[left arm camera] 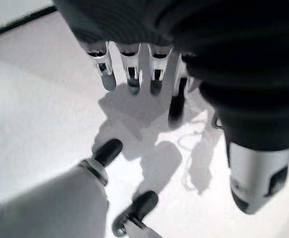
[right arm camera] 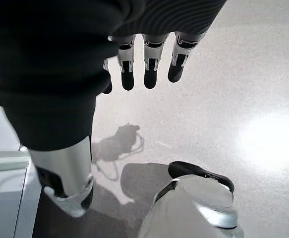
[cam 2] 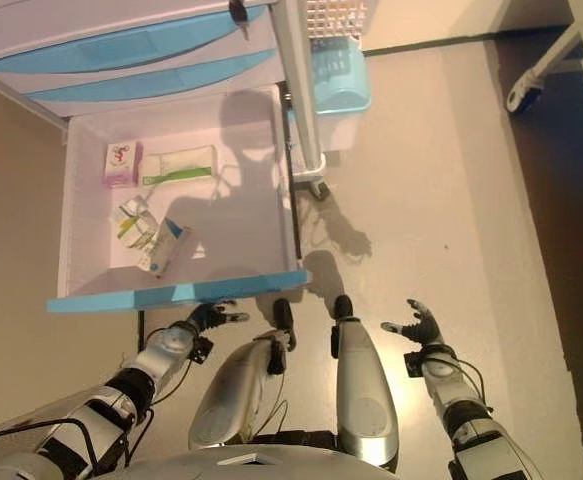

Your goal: Open the drawer and pick up the medicine

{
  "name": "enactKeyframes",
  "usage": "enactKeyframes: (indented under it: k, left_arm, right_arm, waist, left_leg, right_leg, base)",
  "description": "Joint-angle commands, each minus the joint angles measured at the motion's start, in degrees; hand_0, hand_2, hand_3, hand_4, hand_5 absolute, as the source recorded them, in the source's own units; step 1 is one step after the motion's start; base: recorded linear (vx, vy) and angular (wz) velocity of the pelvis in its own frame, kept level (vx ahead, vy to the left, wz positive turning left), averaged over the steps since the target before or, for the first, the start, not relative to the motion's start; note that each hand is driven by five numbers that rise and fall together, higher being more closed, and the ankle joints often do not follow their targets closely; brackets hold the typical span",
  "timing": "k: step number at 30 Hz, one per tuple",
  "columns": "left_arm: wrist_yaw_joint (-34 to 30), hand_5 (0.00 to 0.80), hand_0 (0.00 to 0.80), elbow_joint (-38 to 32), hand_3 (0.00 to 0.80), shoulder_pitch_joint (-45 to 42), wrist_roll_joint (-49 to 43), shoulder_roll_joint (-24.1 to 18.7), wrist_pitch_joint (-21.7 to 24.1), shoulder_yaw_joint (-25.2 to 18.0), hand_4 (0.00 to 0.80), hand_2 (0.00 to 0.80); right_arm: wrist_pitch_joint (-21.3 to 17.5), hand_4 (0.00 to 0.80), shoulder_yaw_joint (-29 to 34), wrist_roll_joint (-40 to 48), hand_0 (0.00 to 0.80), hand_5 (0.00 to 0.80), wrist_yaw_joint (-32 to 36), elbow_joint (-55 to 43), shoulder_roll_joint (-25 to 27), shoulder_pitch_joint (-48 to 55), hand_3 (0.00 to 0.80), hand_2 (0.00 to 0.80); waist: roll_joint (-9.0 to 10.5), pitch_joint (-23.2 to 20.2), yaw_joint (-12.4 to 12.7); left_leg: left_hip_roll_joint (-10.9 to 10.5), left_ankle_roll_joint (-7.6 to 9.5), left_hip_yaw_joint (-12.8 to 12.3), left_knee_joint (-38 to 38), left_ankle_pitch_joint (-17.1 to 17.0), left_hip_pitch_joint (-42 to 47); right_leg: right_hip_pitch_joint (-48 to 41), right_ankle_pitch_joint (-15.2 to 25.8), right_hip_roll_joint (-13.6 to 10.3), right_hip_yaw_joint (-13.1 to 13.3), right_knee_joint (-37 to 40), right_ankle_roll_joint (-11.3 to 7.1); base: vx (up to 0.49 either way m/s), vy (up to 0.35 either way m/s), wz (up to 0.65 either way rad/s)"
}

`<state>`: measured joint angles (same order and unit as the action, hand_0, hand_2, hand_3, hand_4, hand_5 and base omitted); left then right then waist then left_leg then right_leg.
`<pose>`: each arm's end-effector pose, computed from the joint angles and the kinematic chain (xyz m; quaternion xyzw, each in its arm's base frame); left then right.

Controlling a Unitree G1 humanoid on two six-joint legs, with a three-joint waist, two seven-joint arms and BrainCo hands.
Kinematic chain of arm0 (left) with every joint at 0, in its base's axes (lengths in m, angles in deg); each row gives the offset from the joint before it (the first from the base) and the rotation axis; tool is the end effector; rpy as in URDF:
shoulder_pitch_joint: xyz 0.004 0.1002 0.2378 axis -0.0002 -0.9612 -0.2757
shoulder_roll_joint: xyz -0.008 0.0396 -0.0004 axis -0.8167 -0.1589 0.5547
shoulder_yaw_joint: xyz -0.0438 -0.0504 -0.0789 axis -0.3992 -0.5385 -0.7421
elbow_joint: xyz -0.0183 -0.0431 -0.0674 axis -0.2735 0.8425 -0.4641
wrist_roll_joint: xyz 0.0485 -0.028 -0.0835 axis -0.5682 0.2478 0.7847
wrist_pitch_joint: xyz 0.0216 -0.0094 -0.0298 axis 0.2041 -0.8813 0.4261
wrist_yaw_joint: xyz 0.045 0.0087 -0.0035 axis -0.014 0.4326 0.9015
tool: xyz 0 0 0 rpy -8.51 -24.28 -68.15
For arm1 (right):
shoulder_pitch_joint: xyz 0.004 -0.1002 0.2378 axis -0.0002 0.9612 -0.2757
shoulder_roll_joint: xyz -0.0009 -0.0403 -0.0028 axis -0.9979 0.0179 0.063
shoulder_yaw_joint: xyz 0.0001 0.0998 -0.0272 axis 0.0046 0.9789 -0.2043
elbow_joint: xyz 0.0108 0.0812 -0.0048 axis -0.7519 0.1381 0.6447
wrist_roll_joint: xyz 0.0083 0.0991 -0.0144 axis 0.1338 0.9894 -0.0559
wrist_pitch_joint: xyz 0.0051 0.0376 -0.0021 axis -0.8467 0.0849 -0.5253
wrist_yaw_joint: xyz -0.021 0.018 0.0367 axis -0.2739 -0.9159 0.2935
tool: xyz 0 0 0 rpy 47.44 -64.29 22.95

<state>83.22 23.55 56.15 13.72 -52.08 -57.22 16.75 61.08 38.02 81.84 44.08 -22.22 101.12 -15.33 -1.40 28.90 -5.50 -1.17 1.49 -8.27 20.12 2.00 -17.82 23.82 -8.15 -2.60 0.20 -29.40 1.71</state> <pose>0.2295 0.2076 -0.0359 0.2409 0.3170 -0.0759 0.9142 0.1858 -0.2451 -0.0536 -0.1910 0.2765 -0.0708 0.9392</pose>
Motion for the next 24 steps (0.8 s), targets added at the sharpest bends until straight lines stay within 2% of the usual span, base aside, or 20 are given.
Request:
enactKeyframes:
  k: [1,5,6,7,8,9,10,12,13,15,16,18,22,24]
  left_arm:
    - [0.1,0.0,0.0,-3.1,0.0,3.8,2.2,-6.0,-1.0,-6.9,0.0,0.0]
    - [-2.4,0.0,0.0,1.0,0.0,11.5,3.3,-12.5,-3.8,-10.0,0.0,0.0]
    - [-2.8,0.0,0.0,3.6,0.0,14.3,4.3,-14.7,-5.2,-10.6,0.0,0.0]
    - [-3.0,0.0,0.0,6.9,0.0,17.7,3.0,-17.0,-6.1,-10.9,0.0,0.0]
    - [-2.7,0.0,0.0,7.7,0.0,18.5,3.0,-17.5,-6.5,-10.7,0.0,0.0]
    - [-1.7,0.0,0.0,11.7,0.0,21.7,4.0,-19.9,-7.0,-11.0,0.0,0.0]
    - [0.5,0.0,0.0,13.6,0.0,23.4,4.7,-21.3,-6.9,-11.3,0.0,0.0]
    - [13.0,0.0,0.0,20.6,0.0,31.1,8.6,-26.5,-2.1,-13.0,0.0,0.0]
    - [16.9,0.0,0.0,23.0,0.0,33.9,9.6,-27.7,-0.2,-12.9,0.0,0.0]
    - [19.3,0.0,0.0,25.0,0.0,36.1,9.8,-28.4,1.6,-12.9,0.0,0.0]
    - [25.7,0.0,0.0,24.2,0.0,38.6,11.0,-27.1,2.5,-13.2,0.0,0.0]
    - [27.1,0.0,0.0,22.3,0.0,38.3,10.2,-25.7,2.1,-13.7,0.0,0.0]
    - [22.7,0.0,0.0,21.8,0.0,39.5,12.4,-25.3,3.5,-11.9,0.0,0.0]
    - [16.1,0.0,0.0,18.5,0.0,37.5,14.3,-23.9,4.7,-11.4,0.0,0.0]
  right_arm:
    - [-2.2,0.0,-0.5,-0.5,0.0,0.0,0.7,-5.0,4.0,5.1,0.0,0.0]
    - [-2.3,0.0,0.0,-0.6,0.0,0.0,1.0,-7.8,5.8,6.6,0.0,0.0]
    - [-2.2,0.0,0.0,-0.8,0.0,0.0,1.2,-8.3,6.5,6.9,0.0,0.0]
    - [-2.0,0.0,-0.2,-1.2,0.0,0.0,1.1,-8.7,7.3,7.1,0.0,0.0]
    - [-2.0,0.0,-0.2,-1.2,0.0,0.0,0.9,-8.8,7.4,7.1,0.0,0.0]
    - [-2.4,0.0,-0.5,-1.7,0.0,0.0,1.2,-9.1,8.3,7.3,0.0,0.0]
    - [-2.3,0.0,-0.7,-1.9,0.0,0.0,1.1,-9.5,8.8,7.3,0.0,0.0]
    - [-3.5,0.0,-1.8,-1.3,0.0,0.0,1.3,-9.4,10.0,7.3,0.0,0.0]
    - [-4.1,0.0,-2.3,-1.1,0.0,0.0,1.1,-9.1,10.0,7.3,0.0,0.0]
    - [-4.6,0.0,-2.7,-1.0,0.0,0.0,1.0,-8.8,10.0,7.3,0.0,0.0]
    - [-6.4,0.0,-4.3,-0.7,0.0,0.0,0.5,-7.3,9.1,7.1,0.0,0.0]
    - [-6.5,0.0,-5.0,-1.3,0.0,0.0,0.2,-6.9,8.3,6.5,0.0,0.0]
    - [-5.9,0.0,-6.1,-1.6,0.0,0.0,0.0,-6.3,8.1,5.4,0.0,0.0]
    - [-5.0,0.0,-5.9,-2.5,0.0,0.0,-0.4,-7.3,7.4,5.4,0.0,0.0]
  waist:
    - [0.78,-2.2,-2.9]
    - [1.35,-2.2,-6.0]
    - [1.5,-2.2,-7.1]
    - [1.51,-2.2,-8.3]
    - [1.57,-2.2,-8.5]
    - [1.82,-2.2,-9.6]
    - [2.0,-2.2,-10.2]
    - [2.48,-2.3,-11.8]
    - [2.69,-2.3,-12.2]
    - [2.9,-2.4,-12.5]
    - [3.57,-2.4,-12.9]
    - [3.75,-2.3,-12.5]
    - [3.74,-2.4,-12.0]
    - [3.58,-2.3,-11.3]
  left_leg:
    - [-1.6,2.67,1.0,9.8,8.4,-4.1]
    - [-1.2,3.6,-1.0,12.6,10.0,-6.0]
    - [-1.0,3.81,-1.8,13.4,10.5,-6.7]
    - [-0.8,3.81,-2.0,14.9,12.7,-6.7]
    - [-0.7,3.87,-2.1,15.1,12.9,-6.9]
    - [-0.5,3.98,-2.8,15.9,13.2,-7.6]
    - [-0.3,4.06,-3.2,16.2,13.4,-7.9]
    - [0.1,4.34,-4.0,17.1,14.0,-9.0]
    - [0.2,4.47,-4.1,17.4,14.3,-9.4]
    - [0.2,4.58,-4.2,17.7,14.5,-9.8]
    - [0.3,4.44,-4.7,17.9,14.9,-10.7]
    - [0.2,4.33,-4.9,17.0,14.7,-10.7]
    - [-0.2,4.4,-4.7,15.3,14.3,-9.8]
    - [-0.6,4.26,-4.4,13.8,13.7,-9.0]
  right_leg:
    - [1.1,-0.3,-0.2,-0.6,-2.5,0.25]
    - [4.2,0.9,0.6,2.4,-2.5,-0.12]
    - [5.2,1.3,1.0,3.4,-2.5,-0.15]
    - [5.7,0.1,1.5,4.3,-3.1,-0.6]
    - [5.9,0.2,1.6,4.6,-3.1,-0.65]
    - [7.0,1.0,2.0,5.4,-2.8,-0.92]
    - [7.6,1.3,2.2,5.8,-2.7,-1.05]
    - [9.4,2.0,3.2,7.5,-2.7,-1.33]
    - [9.9,2.1,3.6,7.9,-2.9,-1.41]
    - [10.3,2.1,3.8,8.2,-3.0,-1.48]
    - [11.3,2.8,4.7,8.9,-2.5,-1.91]
    - [11.8,3.3,5.1,8.9,-2.0,-2.16]
    - [11.7,3.6,5.4,8.8,-1.2,-2.57]
    - [11.2,4.2,5.3,8.4,-0.1,-2.95]
  base:
    - [0.089,0.153,-0.37]
    - [0.087,0.181,-0.26]
    - [0.165,0.225,-0.24]
    - [0.162,0.222,-0.27]
    - [0.17,0.238,-0.32]
    - [0.084,0.194,-0.43]
    - [0.103,0.263,-0.43]
    - [0.065,0.195,-0.39]
    - [0.023,0.093,-0.36]
    - [-0.002,0.059,-0.29]
    - [-0.017,0.076,-0.18]
    - [-0.015,0.053,-0.12]
    - [-0.001,-0.01,-0.02]
    - [-0.021,-0.075,0.0]
